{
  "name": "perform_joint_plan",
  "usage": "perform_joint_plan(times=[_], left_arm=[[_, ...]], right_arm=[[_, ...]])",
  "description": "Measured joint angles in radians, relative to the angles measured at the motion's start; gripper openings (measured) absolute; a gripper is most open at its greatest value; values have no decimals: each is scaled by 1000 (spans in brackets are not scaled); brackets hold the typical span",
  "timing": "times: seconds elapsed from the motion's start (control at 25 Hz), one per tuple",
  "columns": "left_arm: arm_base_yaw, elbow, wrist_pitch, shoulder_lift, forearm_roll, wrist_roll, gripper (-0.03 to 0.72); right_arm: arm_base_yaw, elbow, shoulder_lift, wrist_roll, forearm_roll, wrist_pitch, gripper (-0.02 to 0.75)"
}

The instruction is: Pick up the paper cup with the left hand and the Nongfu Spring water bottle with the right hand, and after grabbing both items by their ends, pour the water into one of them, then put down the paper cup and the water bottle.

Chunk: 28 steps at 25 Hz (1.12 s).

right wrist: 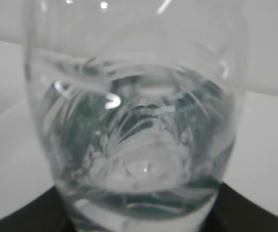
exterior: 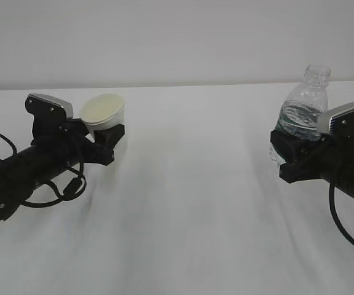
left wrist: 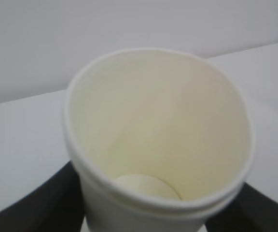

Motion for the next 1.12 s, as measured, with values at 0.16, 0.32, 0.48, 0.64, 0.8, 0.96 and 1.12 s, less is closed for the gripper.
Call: perform_joint_plan(times=[0.16, 0.32, 0.48, 0.64, 0.8, 0.96, 1.12], left_arm=[[1, 6, 0, -25, 154, -24, 482], [1, 6, 0, -29, 294, -82, 482], [1, 6, 0, -29, 376, -119, 482], [1, 6, 0, -29, 458, -161, 481], [-8, 6, 0, -29, 515, -184, 481], [-40, 6, 0, -29, 547, -190, 481], [-76, 6, 0, -29, 577, -207, 480]], right_arm=[[0, 0, 0, 0, 2, 0, 365], [0, 0, 0, 0, 2, 0, 365], [0, 0, 0, 0, 2, 0, 365], [0, 0, 0, 0, 2, 0, 365], [0, 0, 0, 0, 2, 0, 365], [0, 0, 0, 0, 2, 0, 365], [0, 0, 0, 0, 0, 0, 365]])
